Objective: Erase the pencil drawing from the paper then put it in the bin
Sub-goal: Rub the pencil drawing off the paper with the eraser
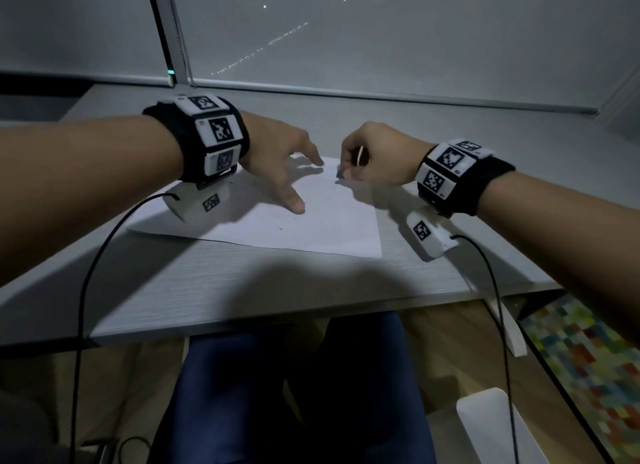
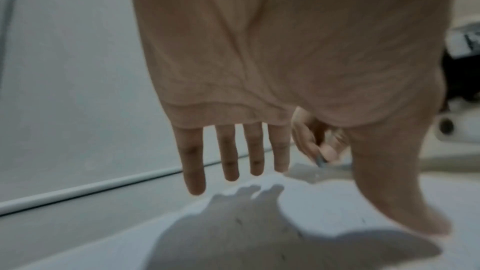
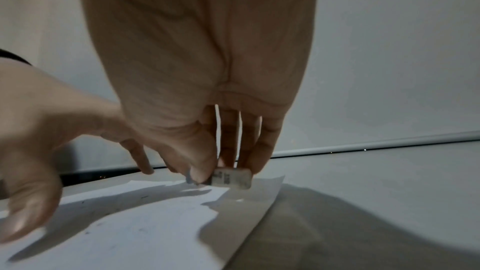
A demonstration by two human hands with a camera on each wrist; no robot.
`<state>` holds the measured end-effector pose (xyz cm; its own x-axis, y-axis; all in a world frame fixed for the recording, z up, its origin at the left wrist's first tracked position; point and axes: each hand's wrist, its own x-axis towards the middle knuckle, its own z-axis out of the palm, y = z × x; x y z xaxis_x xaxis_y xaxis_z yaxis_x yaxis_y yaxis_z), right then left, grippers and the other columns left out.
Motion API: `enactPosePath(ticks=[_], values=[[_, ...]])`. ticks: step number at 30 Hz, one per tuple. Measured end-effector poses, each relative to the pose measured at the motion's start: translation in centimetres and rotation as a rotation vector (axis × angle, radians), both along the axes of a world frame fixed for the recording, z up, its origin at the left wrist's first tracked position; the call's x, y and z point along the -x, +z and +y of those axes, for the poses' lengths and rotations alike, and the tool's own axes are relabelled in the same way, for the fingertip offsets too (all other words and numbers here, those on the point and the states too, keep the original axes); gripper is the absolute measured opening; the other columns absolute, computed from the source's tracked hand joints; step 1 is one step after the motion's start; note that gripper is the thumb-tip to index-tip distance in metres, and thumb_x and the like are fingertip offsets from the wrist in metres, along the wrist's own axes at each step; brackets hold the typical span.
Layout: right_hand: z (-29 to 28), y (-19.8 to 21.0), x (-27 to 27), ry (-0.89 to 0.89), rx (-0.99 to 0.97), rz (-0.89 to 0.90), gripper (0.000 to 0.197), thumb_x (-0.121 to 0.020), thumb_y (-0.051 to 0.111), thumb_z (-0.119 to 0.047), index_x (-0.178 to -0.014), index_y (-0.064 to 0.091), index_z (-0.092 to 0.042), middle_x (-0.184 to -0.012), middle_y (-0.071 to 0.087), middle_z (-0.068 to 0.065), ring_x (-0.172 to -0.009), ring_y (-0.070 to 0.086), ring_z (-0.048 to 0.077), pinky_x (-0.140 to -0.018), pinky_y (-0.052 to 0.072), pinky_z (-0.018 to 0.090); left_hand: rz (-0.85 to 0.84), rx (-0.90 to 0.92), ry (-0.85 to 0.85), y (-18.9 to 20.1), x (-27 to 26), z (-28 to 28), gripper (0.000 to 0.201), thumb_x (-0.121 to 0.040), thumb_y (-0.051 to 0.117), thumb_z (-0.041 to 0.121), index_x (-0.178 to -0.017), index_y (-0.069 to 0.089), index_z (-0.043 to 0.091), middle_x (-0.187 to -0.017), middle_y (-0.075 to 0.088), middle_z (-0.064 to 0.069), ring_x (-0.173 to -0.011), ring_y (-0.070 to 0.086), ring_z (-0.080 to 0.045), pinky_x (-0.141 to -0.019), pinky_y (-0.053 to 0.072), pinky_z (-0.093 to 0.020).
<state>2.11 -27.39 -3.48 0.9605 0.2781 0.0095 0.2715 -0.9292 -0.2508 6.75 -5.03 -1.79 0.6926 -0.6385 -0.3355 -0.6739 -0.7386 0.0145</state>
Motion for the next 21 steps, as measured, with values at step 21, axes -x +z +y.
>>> enactPosePath(ticks=[21], values=[[1.5, -1.5, -1.5, -0.086, -0.011, -0.028, 0.014, -0.084, 0.08, -0.023, -0.079, 0.081, -0.01, -0.067, 0.072, 0.0, -0.056, 0.058, 0.008, -0.059, 0.048, 0.022, -0.013, -0.17, 0.072, -1.9, -0.9, -3.8, 0.115, -0.066, 0.073, 0.088, -0.159, 0.011, 0.063, -0.133, 0.033, 0.001, -0.138, 0.043, -0.035, -0.094, 0.036, -0.044]])
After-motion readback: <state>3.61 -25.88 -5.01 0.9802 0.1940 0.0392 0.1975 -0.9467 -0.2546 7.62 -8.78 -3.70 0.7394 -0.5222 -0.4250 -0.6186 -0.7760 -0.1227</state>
